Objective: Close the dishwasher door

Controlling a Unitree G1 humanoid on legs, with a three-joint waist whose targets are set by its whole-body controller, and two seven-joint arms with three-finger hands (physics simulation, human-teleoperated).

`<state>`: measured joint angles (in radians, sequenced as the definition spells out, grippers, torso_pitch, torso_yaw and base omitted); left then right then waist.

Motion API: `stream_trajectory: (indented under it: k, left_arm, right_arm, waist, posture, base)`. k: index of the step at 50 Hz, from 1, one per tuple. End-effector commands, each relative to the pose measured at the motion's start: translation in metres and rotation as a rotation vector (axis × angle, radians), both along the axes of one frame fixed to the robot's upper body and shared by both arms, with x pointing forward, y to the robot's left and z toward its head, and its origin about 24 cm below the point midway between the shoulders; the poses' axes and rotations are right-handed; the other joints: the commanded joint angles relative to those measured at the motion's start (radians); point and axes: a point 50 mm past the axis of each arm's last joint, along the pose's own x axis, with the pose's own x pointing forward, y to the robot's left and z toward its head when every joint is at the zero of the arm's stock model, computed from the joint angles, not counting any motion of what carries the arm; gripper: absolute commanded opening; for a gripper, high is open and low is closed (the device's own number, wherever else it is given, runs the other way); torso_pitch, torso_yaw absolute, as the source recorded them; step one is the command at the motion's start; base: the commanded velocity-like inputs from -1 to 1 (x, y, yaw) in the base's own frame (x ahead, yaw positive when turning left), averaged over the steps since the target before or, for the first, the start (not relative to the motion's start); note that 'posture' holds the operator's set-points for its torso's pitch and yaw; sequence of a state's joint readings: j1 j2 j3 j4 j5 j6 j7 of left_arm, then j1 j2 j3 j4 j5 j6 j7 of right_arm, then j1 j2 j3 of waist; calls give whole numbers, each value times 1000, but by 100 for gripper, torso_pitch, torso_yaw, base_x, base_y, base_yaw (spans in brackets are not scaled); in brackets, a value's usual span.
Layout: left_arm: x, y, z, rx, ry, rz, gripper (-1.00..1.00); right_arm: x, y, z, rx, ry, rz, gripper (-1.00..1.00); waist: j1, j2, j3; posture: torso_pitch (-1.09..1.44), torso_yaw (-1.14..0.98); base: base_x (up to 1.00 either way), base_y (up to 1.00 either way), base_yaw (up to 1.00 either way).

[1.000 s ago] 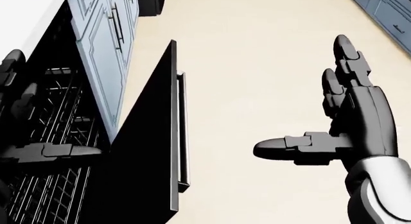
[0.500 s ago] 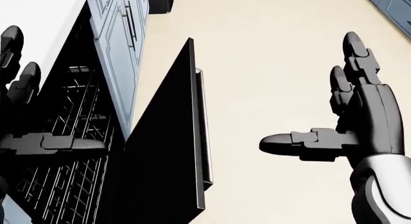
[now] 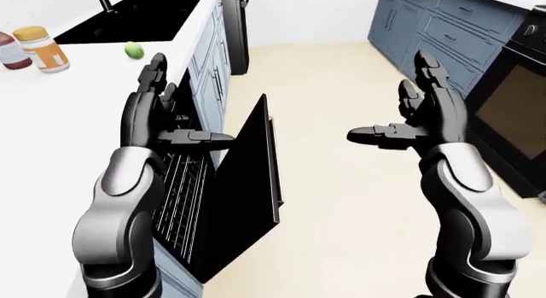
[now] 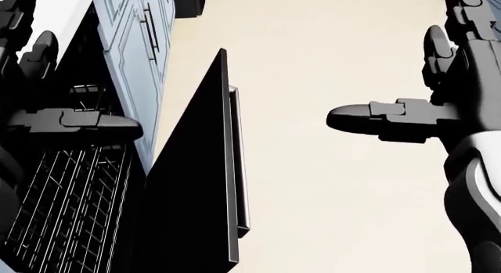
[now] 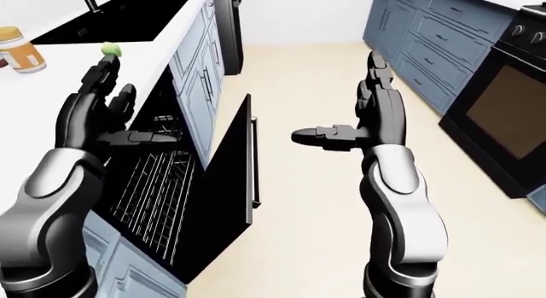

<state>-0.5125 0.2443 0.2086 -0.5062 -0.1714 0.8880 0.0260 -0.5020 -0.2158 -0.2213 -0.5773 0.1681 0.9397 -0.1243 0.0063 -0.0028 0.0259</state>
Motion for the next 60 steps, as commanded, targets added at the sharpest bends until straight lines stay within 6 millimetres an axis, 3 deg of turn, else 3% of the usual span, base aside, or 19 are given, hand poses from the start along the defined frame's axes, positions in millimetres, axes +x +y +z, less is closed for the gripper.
stream_trajectory:
  k: [1,7,8,10,13,14,16,28,35,40,42,47,49,50,51,52,53,55,60]
  left_arm:
    - [-5,-2,18,11,-95,-9,100]
    - [-5,-1,19,11,-96,-7,100]
    - [-6,-1,19,11,-95,-7,100]
    - [-6,-1,19,12,-95,-7,100]
    - [-6,-1,19,10,-95,-6,100]
    - [-6,-1,19,10,-95,-5,100]
    - [-6,-1,18,10,-94,-6,100]
    - [-5,0,18,10,-94,-5,100]
    - [-5,0,18,11,-95,-5,100]
    - [-5,0,18,11,-94,-5,100]
    - [-6,0,18,11,-95,-5,100]
    - [-5,0,18,11,-94,-5,100]
    - [-6,0,18,11,-94,-5,100]
    - [-6,-1,18,11,-94,-5,100]
    - [-6,0,18,11,-93,-4,100]
    - [-6,-1,18,11,-94,-4,100]
    - [-6,0,18,11,-94,-4,100]
    - [-6,0,18,10,-94,-5,100]
    - [-6,-1,19,11,-94,-5,100]
  right_arm:
    - [-4,4,16,-8,-92,18,100]
    - [-4,5,15,-13,-88,21,100]
    - [-3,5,14,-15,-85,17,100]
    - [-4,5,14,-16,-87,17,100]
    - [-4,5,14,-12,-93,20,100]
    - [-4,6,14,-12,-93,21,100]
    - [-4,5,14,-12,-93,22,100]
    - [-4,6,14,-12,-92,25,100]
    - [-4,6,14,-12,-92,26,100]
    - [-4,6,13,-11,-92,26,100]
    - [-3,6,13,-12,-92,27,100]
    - [-3,6,13,-11,-91,27,100]
    - [-3,6,12,-10,-91,26,100]
    - [-3,6,12,-10,-91,26,100]
    - [-3,6,12,-11,-90,26,100]
    - [-3,6,12,-11,-90,26,100]
    - [-3,6,12,-12,-89,27,100]
    - [-3,7,13,-11,-89,28,100]
    - [-4,7,13,-12,-89,29,100]
  waist:
    - [0,4,-31]
    - [-3,11,-17]
    - [-2,6,-1]
    - [-3,4,-19]
    - [-3,3,-20]
    - [-3,6,-38]
    - [-2,9,-13]
    - [-2,3,-8]
    - [-9,46,2]
    - [-4,63,-5]
    - [0,54,-14]
    - [7,6,-4]
    - [11,-34,-11]
    - [12,-69,-24]
    - [1,-24,-12]
    - [3,-46,-7]
    - [-1,-50,-5]
    - [-5,-38,-11]
    - [-4,9,9]
  posture:
    - [0,0]
    - [0,0]
    - [0,0]
    - [0,0]
    - [0,0]
    - [0,0]
    - [0,0]
    - [0,0]
    - [0,0]
    - [0,0]
    - [0,0]
    - [0,0]
    - [0,0]
    - [0,0]
    - [0,0]
    - [0,0]
    - [0,0]
    - [0,0]
    - [0,0]
  base:
    - [7,0,0]
    - [7,0,0]
    - [3,0,0]
    - [0,0,0]
    - [0,0,0]
    - [7,0,0]
    - [9,0,0]
    - [10,0,0]
    - [10,0,0]
    - [10,0,0]
    - [10,0,0]
    - [10,0,0]
    - [10,0,0]
    - [9,0,0]
    - [11,0,0]
    - [10,0,0]
    - [9,0,0]
    - [10,0,0]
    - [9,0,0]
